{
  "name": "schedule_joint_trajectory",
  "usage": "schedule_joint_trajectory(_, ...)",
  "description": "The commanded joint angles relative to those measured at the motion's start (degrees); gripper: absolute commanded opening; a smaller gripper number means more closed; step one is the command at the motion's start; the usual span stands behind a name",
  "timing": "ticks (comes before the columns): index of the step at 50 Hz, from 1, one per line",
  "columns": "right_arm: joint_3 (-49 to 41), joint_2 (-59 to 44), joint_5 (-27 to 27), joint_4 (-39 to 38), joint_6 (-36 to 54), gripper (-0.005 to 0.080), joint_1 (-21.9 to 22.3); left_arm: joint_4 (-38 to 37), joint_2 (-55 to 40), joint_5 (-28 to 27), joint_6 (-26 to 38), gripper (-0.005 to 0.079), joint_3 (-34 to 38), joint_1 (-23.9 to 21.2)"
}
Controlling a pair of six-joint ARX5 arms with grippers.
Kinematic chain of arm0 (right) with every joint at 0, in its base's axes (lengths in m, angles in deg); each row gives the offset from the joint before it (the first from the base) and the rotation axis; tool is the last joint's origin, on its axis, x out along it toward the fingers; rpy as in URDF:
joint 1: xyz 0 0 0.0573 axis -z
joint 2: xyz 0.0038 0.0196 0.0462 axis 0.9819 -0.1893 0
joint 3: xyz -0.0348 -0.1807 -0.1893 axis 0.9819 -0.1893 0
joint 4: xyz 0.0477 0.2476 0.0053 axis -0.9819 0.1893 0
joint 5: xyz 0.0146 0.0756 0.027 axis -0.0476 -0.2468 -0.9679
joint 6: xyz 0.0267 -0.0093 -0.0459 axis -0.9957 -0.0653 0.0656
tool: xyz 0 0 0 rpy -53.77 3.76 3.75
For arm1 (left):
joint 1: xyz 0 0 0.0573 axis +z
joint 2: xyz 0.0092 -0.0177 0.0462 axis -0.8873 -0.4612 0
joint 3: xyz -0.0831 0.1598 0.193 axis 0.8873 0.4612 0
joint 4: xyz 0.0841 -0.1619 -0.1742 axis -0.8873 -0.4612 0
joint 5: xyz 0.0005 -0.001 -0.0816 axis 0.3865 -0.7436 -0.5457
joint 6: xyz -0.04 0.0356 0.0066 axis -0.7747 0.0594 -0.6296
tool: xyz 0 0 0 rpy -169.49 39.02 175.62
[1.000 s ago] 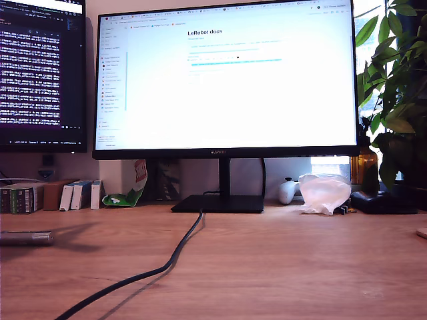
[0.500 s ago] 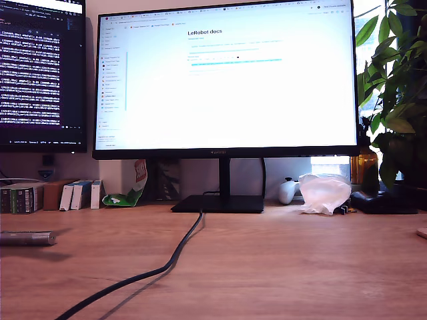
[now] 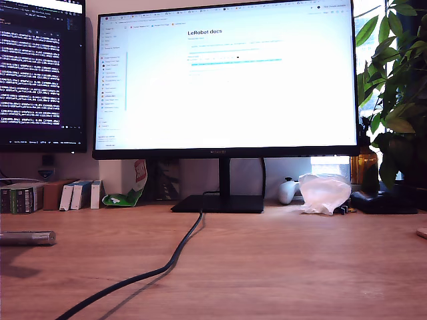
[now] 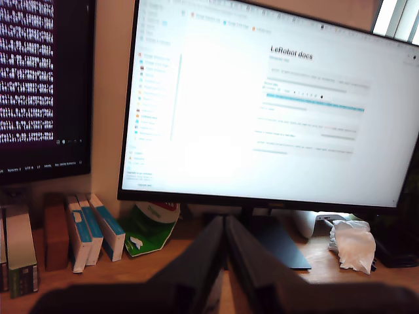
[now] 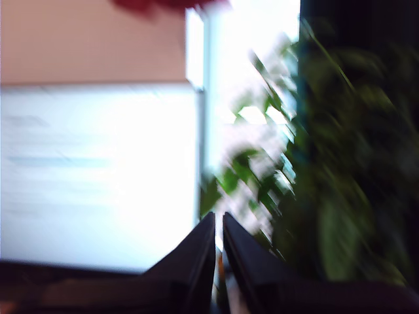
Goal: Pick the metallic laser pointer with your right arm, pass it to your left arm, then place it down to the left side of the table
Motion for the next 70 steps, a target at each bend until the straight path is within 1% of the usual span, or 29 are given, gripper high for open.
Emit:
schedule_joint_trajectory(1, -0.8, 0.2, 0.5, 0.5, -0.4, -0.0011, -0.1, 0.3, 1.8, -0.4, -0.2, -0.0023, 0.2, 0.2)
schedule_joint_trajectory(7, -0.8, 0.2, 0.6, 1.3, -0.4, -0.0011, -0.2, -0.5, 3.1, -0.6, -1.6, -0.0023, 0.1, 0.2)
schedule_joint_trajectory(12, -0.8, 0.6, 1.1, 2.1, -0.6, -0.0011, -0.1, -0.7, 3.8, 0.2, -1.3, -0.0023, 0.1, 0.2)
schedule_joint_trajectory(17, -0.9, 0.6, 0.9, 2.1, 1.9, -0.0011, -0.2, -1.8, 3.8, 2.8, 2.3, -0.0023, 0.2, 0.2)
schedule_joint_trajectory(25, -2.2, 1.9, 0.5, 1.2, 2.6, -0.0011, -0.1, -1.8, 4.7, 2.9, 5.9, -0.0023, 1.5, 0.2)
schedule_joint_trajectory(34, -8.6, 7.0, 0.5, -4.3, 1.9, -0.0011, -0.1, 1.4, 7.2, 3.4, 6.6, -0.0024, 6.1, 0.2)
schedule_joint_trajectory(40, -13.6, 12.0, 0.5, -8.8, 1.6, -0.0011, -0.1, 5.9, 9.6, 3.6, 8.6, -0.0024, 10.0, 0.2)
schedule_joint_trajectory(45, -16.5, 15.3, 0.5, -9.7, 1.0, -0.0011, -0.2, 8.8, 11.2, 3.5, 8.9, -0.0024, 13.1, 0.1)
schedule_joint_trajectory(56, -22.0, 15.1, 0.0, -19.6, 0.2, -0.0011, -0.2, 14.1, 13.6, 5.1, 9.0, -0.0024, 19.5, 0.0)
schedule_joint_trajectory(65, -26.1, 15.1, 0.0, -20.7, 0.7, -0.0011, -0.2, 14.9, 14.0, 8.7, 9.3, -0.0023, 23.0, -0.2)
schedule_joint_trajectory(70, -28.9, 15.1, 0.0, -21.0, 0.7, -0.0011, -0.2, 15.9, 14.0, 10.0, 10.6, -0.0023, 24.7, -0.2)
